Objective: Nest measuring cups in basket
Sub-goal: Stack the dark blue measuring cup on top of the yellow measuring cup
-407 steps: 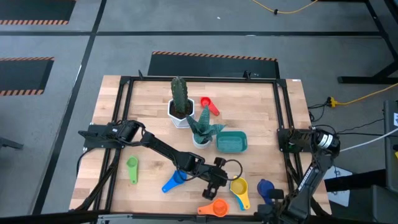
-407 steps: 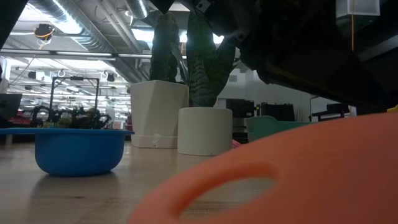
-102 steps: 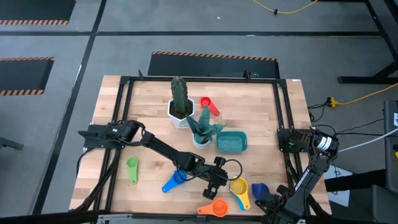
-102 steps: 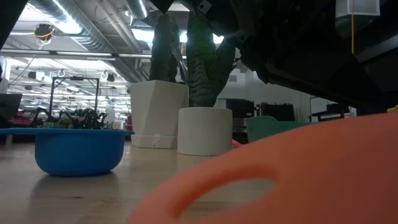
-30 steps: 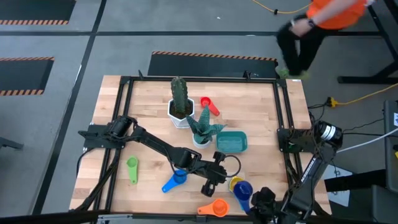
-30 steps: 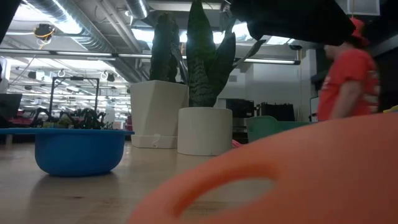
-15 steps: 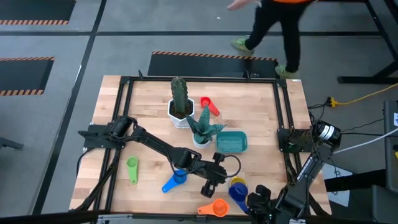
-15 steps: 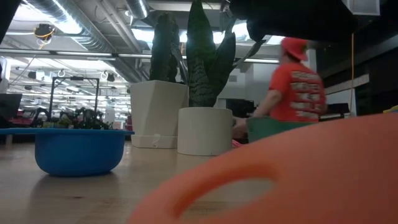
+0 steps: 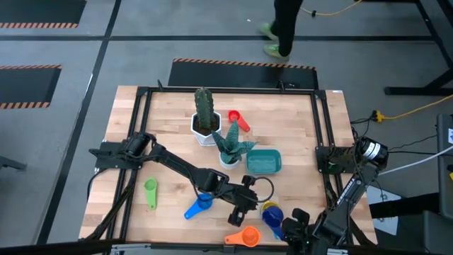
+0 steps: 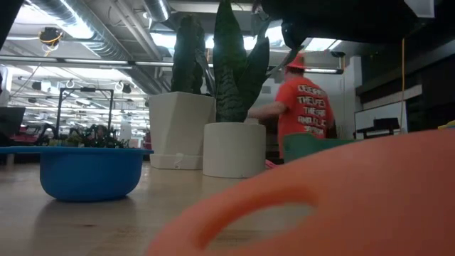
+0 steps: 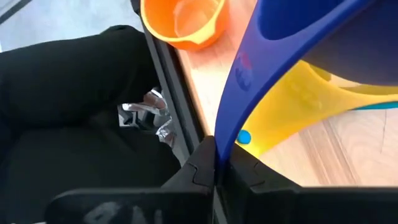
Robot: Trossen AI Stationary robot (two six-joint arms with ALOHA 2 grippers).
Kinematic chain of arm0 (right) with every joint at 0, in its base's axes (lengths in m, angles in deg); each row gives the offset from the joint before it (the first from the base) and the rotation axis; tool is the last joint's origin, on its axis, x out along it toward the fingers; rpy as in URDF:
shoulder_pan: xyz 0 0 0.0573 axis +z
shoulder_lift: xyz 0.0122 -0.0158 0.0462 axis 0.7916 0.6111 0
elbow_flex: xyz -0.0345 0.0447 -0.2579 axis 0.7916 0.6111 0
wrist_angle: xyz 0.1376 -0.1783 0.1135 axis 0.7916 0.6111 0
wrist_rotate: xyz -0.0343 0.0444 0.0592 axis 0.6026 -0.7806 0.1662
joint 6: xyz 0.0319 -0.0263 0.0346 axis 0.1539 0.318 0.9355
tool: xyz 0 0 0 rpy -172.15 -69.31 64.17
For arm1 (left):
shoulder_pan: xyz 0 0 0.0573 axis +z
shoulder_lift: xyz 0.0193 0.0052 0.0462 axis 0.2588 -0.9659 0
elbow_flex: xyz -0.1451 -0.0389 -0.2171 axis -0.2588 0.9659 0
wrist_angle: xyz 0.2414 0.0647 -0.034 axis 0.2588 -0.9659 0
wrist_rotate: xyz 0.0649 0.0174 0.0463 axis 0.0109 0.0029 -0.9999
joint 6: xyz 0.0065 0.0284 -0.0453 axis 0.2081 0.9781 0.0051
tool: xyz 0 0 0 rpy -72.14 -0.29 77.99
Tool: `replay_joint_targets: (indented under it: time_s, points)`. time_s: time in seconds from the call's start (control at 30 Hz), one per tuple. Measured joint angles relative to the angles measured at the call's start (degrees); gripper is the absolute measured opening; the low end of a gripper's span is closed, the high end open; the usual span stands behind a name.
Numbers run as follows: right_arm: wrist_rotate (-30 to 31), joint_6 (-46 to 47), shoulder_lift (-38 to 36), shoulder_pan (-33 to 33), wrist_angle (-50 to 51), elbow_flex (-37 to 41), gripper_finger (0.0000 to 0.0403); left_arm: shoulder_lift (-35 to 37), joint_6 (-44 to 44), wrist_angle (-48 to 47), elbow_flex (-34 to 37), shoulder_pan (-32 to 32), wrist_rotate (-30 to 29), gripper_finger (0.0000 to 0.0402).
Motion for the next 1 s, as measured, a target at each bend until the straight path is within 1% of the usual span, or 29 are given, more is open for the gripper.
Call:
replay_joint_targets:
  time_s: [0.13, 0.3, 0.4, 0.57, 0.7, 1.0]
  points:
    - [0.29, -0.08, 0.00, 0.00, -0.38, -0.02, 0.0017, -0.02, -0.31, 1.16, 0.00, -0.11, -0.01, 0.0057]
    - [0.46, -0.12, 0.00, 0.00, -0.17, -0.02, 0.0018, -0.02, -3.73, 2.51, 0.00, -0.11, 0.62, 0.0062]
    - [0.46, -0.15, 0.00, -0.02, -0.14, -0.02, 0.0018, -0.04, -5.38, 2.53, 0.00, -0.11, 1.67, 0.0079]
    - [0.48, -0.17, 0.00, -0.02, -0.16, -0.02, 0.0018, -0.04, -6.98, 2.85, 0.00, -0.11, 1.51, 0.0123]
    - [0.48, -0.13, 0.00, -0.07, -0.16, -0.02, 0.0018, -0.04, -7.24, 5.68, 0.00, -0.11, 1.49, 0.0143]
    - [0.59, -0.18, 0.00, -1.48, -2.50, -0.02, 0.0018, -0.04, -7.24, 9.07, 0.00, -0.11, -1.11, 0.0147]
